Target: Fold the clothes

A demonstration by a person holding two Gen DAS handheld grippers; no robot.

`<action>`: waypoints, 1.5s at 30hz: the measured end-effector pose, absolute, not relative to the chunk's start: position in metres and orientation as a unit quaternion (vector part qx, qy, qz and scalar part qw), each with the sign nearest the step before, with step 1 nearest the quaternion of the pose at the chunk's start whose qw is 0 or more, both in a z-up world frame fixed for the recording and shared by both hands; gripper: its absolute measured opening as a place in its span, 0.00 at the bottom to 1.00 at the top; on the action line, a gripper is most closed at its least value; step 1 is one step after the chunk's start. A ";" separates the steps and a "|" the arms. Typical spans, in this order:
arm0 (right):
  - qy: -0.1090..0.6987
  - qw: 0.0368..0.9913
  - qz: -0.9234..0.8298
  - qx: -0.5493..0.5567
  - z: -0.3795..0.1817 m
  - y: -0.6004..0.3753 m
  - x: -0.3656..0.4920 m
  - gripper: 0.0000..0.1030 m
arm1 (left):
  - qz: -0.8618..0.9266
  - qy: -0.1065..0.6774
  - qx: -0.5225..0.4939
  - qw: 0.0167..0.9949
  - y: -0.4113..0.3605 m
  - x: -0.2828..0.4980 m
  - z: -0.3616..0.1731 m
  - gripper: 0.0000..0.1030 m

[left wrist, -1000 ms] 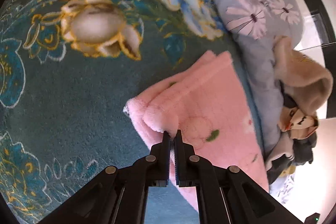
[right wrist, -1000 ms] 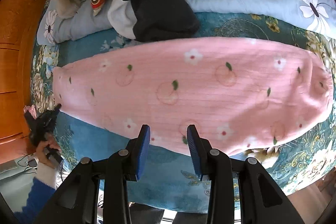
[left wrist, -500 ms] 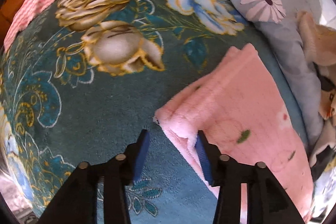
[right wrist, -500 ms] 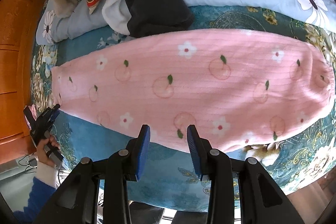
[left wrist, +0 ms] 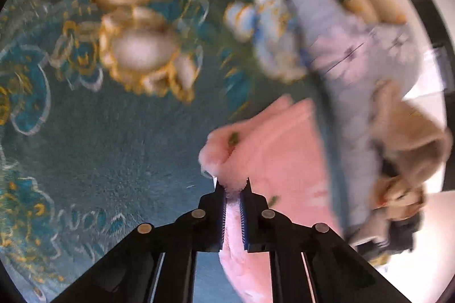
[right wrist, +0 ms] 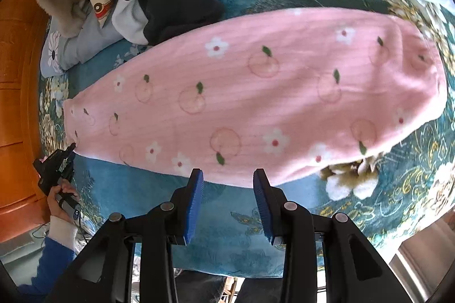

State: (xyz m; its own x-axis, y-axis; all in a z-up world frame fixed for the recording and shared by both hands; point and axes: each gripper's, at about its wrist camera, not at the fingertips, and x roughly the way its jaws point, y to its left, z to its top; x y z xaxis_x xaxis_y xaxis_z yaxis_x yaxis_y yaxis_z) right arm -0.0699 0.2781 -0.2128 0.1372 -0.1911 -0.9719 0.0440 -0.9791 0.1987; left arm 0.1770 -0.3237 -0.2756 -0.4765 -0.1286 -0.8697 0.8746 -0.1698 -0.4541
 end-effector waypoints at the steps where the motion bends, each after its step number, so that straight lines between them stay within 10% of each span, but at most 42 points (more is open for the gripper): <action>1: -0.055 0.087 -0.656 0.748 -0.212 0.281 -0.069 0.36 | -0.685 0.526 0.342 0.371 -0.325 0.182 -0.264 0.08; 10: -0.098 0.063 -0.675 0.729 -0.199 0.319 -0.052 0.36 | -0.638 0.461 0.458 0.412 -0.347 0.196 -0.300 0.08; 23: -0.202 -0.004 -0.695 0.690 -0.184 0.419 -0.005 0.36 | -0.846 0.167 0.456 0.219 -0.141 0.026 -0.144 0.08; 35: -0.259 0.026 -0.670 0.695 -0.222 0.521 -0.009 0.36 | -0.776 0.066 0.614 0.129 0.138 -0.075 -0.269 0.09; 45: -0.305 0.031 -0.661 0.686 -0.252 0.613 -0.028 0.39 | -0.729 0.025 0.663 0.168 0.197 -0.097 -0.311 0.10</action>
State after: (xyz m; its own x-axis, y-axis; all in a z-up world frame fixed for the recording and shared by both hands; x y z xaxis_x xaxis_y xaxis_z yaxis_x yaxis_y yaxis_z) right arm -0.0281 0.6133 -0.2518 -0.0583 -0.4583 -0.8869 -0.3773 -0.8124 0.4446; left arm -0.0970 0.1971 -0.3109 -0.0647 -0.2127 -0.9750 0.2781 -0.9422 0.1871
